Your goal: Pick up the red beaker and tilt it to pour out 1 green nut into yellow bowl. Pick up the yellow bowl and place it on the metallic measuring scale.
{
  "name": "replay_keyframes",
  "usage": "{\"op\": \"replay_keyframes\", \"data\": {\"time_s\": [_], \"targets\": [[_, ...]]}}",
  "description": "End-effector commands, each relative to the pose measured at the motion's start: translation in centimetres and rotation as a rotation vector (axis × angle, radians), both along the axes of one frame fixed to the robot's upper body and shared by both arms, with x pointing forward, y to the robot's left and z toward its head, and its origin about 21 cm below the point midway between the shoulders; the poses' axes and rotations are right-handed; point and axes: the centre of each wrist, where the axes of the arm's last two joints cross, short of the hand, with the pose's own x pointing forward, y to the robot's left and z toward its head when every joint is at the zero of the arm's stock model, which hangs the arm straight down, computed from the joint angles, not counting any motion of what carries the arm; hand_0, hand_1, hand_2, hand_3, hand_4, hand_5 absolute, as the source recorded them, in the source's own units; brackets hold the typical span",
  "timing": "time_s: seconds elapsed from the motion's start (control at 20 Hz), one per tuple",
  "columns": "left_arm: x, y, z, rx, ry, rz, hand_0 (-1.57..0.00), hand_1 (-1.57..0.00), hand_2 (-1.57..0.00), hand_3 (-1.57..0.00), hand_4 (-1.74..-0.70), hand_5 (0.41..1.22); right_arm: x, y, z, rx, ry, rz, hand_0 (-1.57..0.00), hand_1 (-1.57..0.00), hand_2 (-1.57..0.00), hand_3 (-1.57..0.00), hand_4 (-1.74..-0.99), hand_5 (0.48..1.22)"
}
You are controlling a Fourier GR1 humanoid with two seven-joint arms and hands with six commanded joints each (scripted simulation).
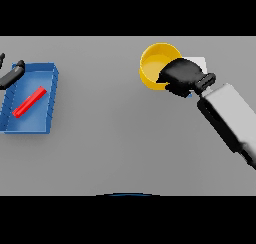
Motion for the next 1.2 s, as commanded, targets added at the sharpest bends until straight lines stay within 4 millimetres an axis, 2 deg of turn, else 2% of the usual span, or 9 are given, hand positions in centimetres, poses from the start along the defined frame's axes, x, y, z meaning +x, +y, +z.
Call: {"op": "replay_keyframes", "data": {"time_s": [0.0, 0.2, 0.4, 0.6, 0.85, 0.95, 1.1, 1.15], "targets": [[0.1, 0.3, 0.5, 0.007, -0.003, 0.013, 0.0, 0.0, 0.0, 0.0, -0.73, 0.717, 0.4, -0.9, 0.2, 0.008, 0.007, -0.016, -1.57, -1.57, -1.53, -1.15, -1.741, 1.221], [0.2, -0.4, 0.8, -0.006, 0.004, 0.014, 0.0, 0.0, 0.0, 0.0, -0.74, 0.73, 2.1, -3.0, -0.4, 0.009, -0.023, -0.087, -1.57, -1.57, -1.54, -1.14, -1.741, 1.221], [-0.2, -0.3, 0.5, 0.014, 0.021, 0.017, 0.0, 0.0, 0.0, 0.0, -0.73, 0.734, 3.0, -5.4, -1.9, 0.008, -0.013, -0.169, -1.57, -1.57, -1.54, -1.15, -1.741, 1.221], [-0.1, 0.2, 0.6, 0.008, 0.016, 0.023, 0.0, 0.0, 0.0, 0.0, -0.72, 0.717, 4.1, -6.9, -3.3, 0.013, -0.01, -0.233, -1.57, -1.57, -1.47, -1.24, -1.741, 1.221], [-0.1, 0.1, 0.5, 0.014, 0.026, 0.025, 0.0, 0.0, 0.0, 0.0, -0.72, 0.71, 4.9, -7.9, -4.8, 0.039, 0.05, -0.279, -1.57, -1.57, -1.42, -1.35, -1.741, 1.221], [-0.1, -0.2, 0.5, 0.014, 0.026, 0.017, 0.0, 0.0, 0.0, 0.0, -0.73, 0.714, 5.1, -7.2, -4.9, 0.055, 0.067, -0.3, -1.55, -1.57, -1.39, -1.41, -1.741, 1.221], [-0.2, -0.2, 0.4, 0.021, 0.017, 0.018, 0.0, 0.0, 0.0, 0.0, -0.73, 0.712, 5.1, -7.9, -5.7, 0.05, 0.099, -0.311, -1.42, -1.57, -1.36, -1.49, -1.741, 1.221], [-0.1, -0.3, 0.5, 0.016, 0.03, 0.019, 0.0, 0.0, 0.0, 0.0, -0.73, 0.713, 5.2, -7.9, -5.6, 0.048, 0.104, -0.318, -1.4, -1.57, -1.37, -1.43, -1.741, 1.221]]}}
